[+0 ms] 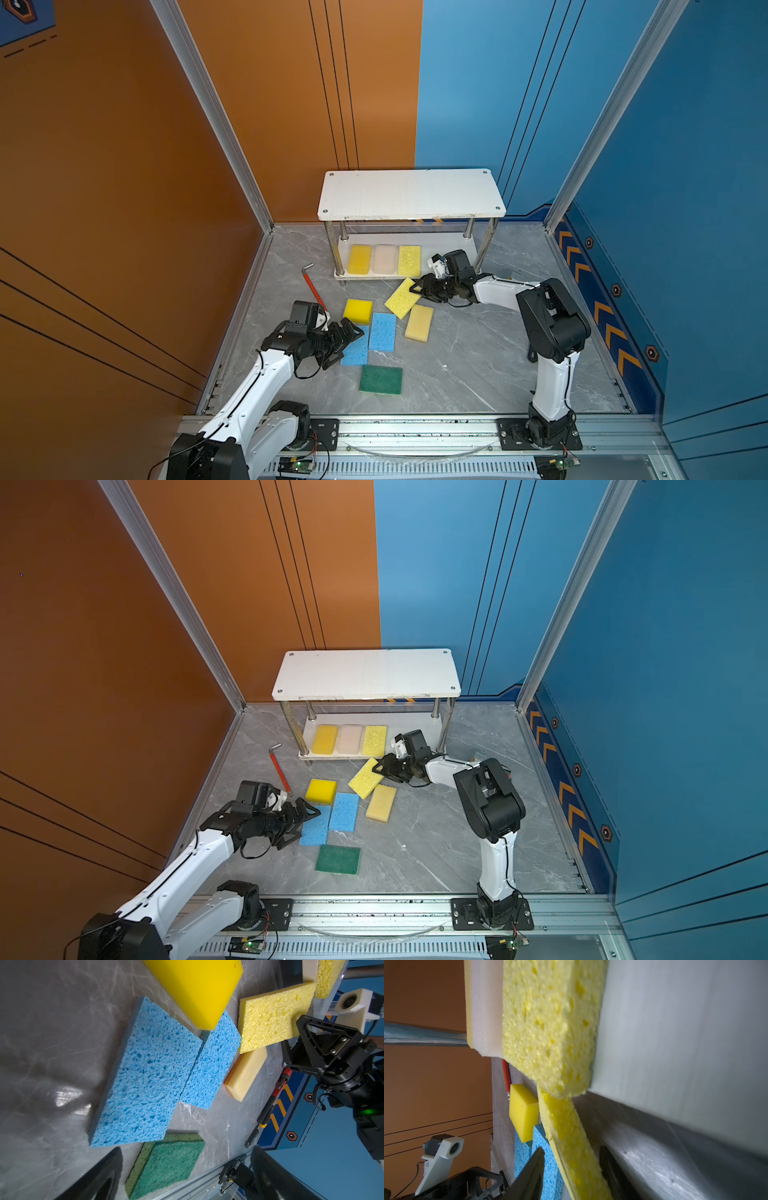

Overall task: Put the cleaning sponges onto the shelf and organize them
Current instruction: 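Lower the right gripper onto the tilted yellow cellulose sponge near the shelf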

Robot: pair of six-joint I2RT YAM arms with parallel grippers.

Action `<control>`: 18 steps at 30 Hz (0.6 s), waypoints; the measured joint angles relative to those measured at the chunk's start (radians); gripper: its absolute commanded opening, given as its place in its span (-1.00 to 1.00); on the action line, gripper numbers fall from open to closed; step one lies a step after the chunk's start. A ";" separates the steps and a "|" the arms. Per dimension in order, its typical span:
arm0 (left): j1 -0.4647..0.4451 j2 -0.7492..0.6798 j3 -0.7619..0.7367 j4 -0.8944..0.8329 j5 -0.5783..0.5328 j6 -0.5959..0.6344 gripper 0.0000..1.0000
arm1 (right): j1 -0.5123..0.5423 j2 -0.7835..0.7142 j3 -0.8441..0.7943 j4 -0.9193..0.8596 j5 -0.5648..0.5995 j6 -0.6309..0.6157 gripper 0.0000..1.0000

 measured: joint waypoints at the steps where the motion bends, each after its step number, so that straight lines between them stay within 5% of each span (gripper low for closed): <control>1: 0.001 0.006 0.000 0.000 0.000 0.002 0.93 | 0.000 0.000 0.000 0.000 0.000 -0.001 -0.25; 11: 0.005 0.037 0.014 0.000 0.000 0.024 0.93 | -0.001 -0.003 0.000 -0.005 0.000 -0.005 -0.60; 18: 0.005 0.051 0.023 0.000 0.000 0.028 0.93 | -0.009 -0.031 0.000 -0.013 -0.001 -0.008 -0.65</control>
